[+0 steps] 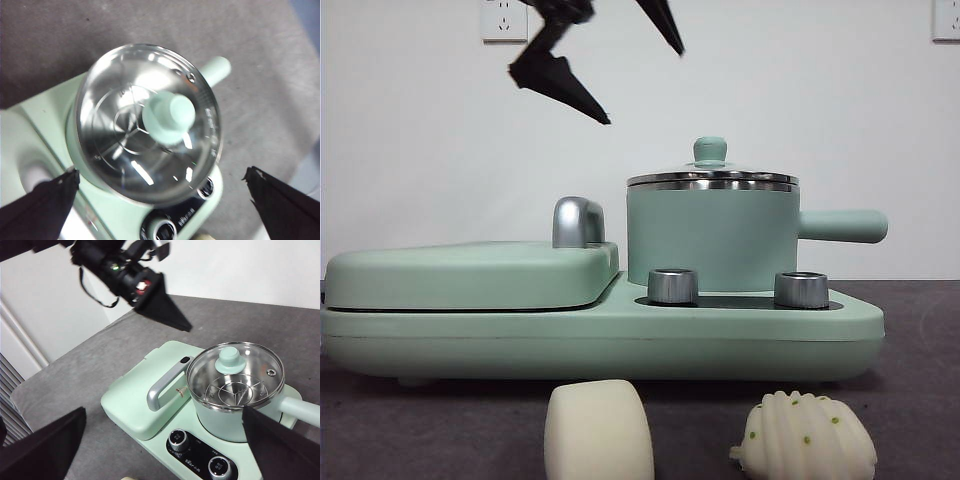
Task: Put the buns in a small steamer
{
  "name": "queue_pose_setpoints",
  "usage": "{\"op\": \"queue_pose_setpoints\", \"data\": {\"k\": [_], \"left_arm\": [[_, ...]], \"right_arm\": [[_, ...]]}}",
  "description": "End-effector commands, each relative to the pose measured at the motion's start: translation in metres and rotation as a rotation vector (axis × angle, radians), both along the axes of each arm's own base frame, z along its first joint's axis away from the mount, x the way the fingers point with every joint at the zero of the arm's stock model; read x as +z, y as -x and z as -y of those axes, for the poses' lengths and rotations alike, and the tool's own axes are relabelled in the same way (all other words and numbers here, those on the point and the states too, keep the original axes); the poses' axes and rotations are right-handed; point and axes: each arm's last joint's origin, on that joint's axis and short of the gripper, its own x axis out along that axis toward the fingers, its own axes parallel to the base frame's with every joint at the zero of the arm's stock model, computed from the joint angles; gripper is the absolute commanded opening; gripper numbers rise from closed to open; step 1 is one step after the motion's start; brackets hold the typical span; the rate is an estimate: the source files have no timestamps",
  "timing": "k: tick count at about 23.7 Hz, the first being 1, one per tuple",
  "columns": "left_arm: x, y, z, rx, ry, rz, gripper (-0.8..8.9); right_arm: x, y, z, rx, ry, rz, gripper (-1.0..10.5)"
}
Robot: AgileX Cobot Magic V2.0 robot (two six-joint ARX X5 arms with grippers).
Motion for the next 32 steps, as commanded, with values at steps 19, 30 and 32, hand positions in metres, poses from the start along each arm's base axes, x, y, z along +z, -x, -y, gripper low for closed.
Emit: {"op": "queue_pose_setpoints", "data": {"k": [19,30,32], "left_arm": [[-0.027,-0.004,0.107,-0.112,-0.33,0.234,4.2],[-0.034,-0.008,0.106,-0.128,-0.353,0.229,3.11],[-0.038,-0.009,0.107,-0.134,-0.364,0.216,3.1]], "right_arm": [[0.005,0.0,0.0,0.001,0.005,0.026,5.0],[0.005,0.0,0.0,0.001,0.005,0.026,5.0],[0.005,0.0,0.0,0.001,0.005,0.026,5.0]]}}
